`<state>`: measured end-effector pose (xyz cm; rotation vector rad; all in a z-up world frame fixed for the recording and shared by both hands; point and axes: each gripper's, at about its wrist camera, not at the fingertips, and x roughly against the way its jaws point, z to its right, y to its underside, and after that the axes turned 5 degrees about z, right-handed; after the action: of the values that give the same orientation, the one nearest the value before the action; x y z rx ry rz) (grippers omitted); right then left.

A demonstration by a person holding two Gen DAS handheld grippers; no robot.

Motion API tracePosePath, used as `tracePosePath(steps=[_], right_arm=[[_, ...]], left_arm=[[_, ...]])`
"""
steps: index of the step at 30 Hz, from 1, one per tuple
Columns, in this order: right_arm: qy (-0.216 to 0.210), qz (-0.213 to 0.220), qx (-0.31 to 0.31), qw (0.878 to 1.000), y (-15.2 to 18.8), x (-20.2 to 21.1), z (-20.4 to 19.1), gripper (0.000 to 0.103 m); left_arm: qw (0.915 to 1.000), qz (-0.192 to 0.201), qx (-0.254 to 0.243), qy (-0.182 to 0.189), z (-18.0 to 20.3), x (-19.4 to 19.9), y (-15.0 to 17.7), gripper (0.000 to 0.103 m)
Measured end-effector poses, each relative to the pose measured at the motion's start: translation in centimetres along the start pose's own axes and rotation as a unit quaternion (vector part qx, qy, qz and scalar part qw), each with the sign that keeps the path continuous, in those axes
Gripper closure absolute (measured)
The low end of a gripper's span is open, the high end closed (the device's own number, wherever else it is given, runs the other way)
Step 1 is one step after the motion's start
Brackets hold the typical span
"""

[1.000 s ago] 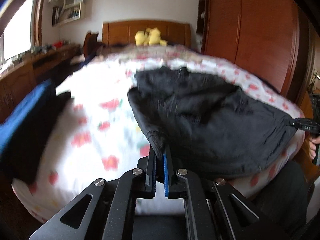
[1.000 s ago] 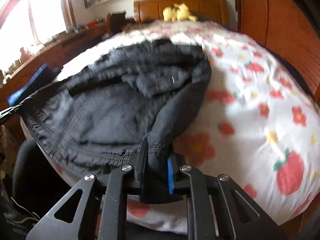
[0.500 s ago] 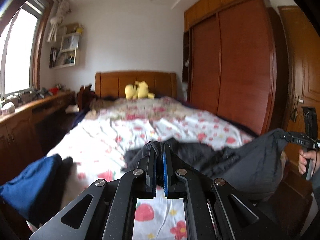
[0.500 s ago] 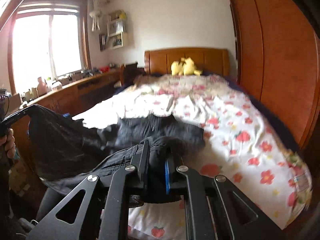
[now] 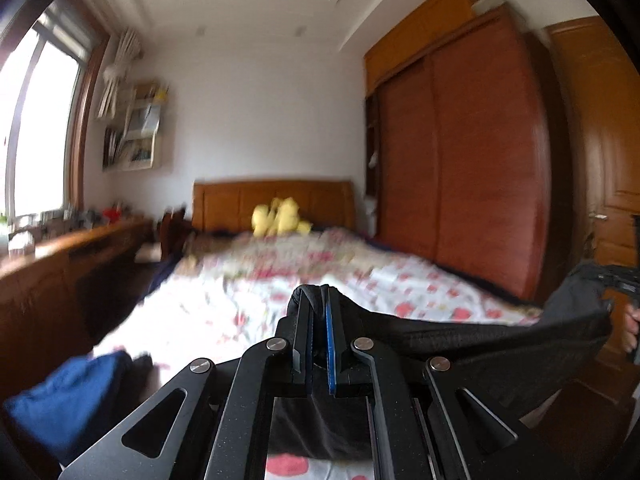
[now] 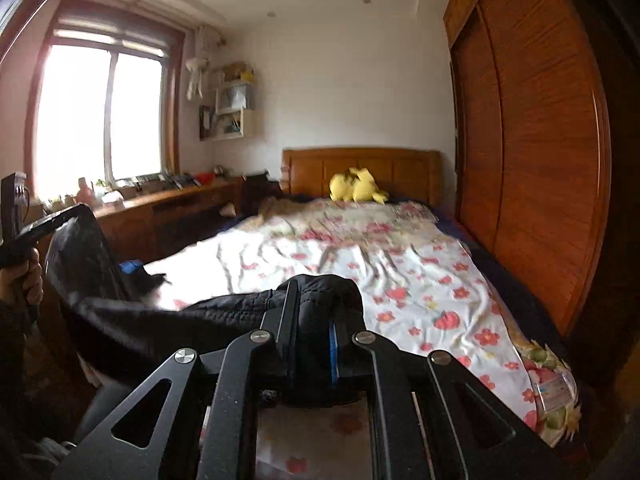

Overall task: Fold large clothes
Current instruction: 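Lift the hem with both grippers and fold it toward the collar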

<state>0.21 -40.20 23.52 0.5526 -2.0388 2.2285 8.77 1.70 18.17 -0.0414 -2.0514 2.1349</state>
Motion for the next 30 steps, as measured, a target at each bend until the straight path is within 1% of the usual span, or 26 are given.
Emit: tracePosePath(steps=[2, 4, 6, 7, 10, 14, 16, 17, 20, 23, 27, 30], right_arm=[[-0.001, -0.031, -0.005, 0.999, 1.6, -3.0, 0.5, 0.091], [0.007, -0.058, 0.003, 0.998, 3.3, -6.2, 1.0, 0.091], [0.016, -0.076, 0.013, 0.997, 4.6, -9.1, 1.2, 0.091], [0.019, -0.081, 0.015, 0.996, 4.9, -9.7, 1.5, 0.091], [0.022, -0.099, 0.011, 0.995, 6.2, -13.6, 2.6, 0.091], [0.029, -0.118, -0.015, 0.992, 8.3, -18.4, 4.4, 0.091], [0.030, -0.126, -0.034, 0.991, 9.2, -20.6, 5.3, 0.091], [0.031, -0.129, -0.039, 0.990, 9.4, -21.4, 5.5, 0.091], [0.040, -0.135, -0.035, 0.989, 9.6, -24.2, 5.9, 0.091], [0.045, -0.140, -0.029, 0.989, 9.1, -26.7, 6.5, 0.091], [0.059, -0.141, -0.019, 0.988, 8.0, -29.9, 7.6, 0.091], [0.066, -0.151, -0.033, 0.986, 7.9, -32.2, 8.6, 0.091]], left_arm=[[0.9995, -0.031, 0.007, -0.010, -0.3, -3.3, 2.2, 0.098], [0.9989, -0.043, 0.004, -0.020, -0.5, -5.3, 3.4, 0.098], [0.9982, -0.054, 0.004, -0.025, -0.6, -7.2, 4.3, 0.098], [0.9979, -0.058, 0.004, -0.028, -0.2, -8.3, 4.3, 0.098], [0.9975, -0.059, 0.009, -0.037, -0.2, -10.0, 4.5, 0.098], [0.9961, -0.067, 0.024, -0.053, 0.3, -10.5, 4.1, 0.098], [0.9953, -0.076, 0.034, -0.051, 0.5, -11.3, 3.8, 0.098], [0.9950, -0.078, 0.037, -0.049, 1.0, -11.1, 3.6, 0.098], [0.9948, -0.080, 0.032, -0.054, 1.3, -13.1, 3.4, 0.098], [0.9950, -0.079, 0.034, -0.051, 1.6, -15.2, 2.9, 0.098], [0.9954, -0.070, 0.040, -0.051, 1.4, -18.3, 3.2, 0.098], [0.9952, -0.066, 0.056, -0.044, 0.7, -19.6, 4.0, 0.097]])
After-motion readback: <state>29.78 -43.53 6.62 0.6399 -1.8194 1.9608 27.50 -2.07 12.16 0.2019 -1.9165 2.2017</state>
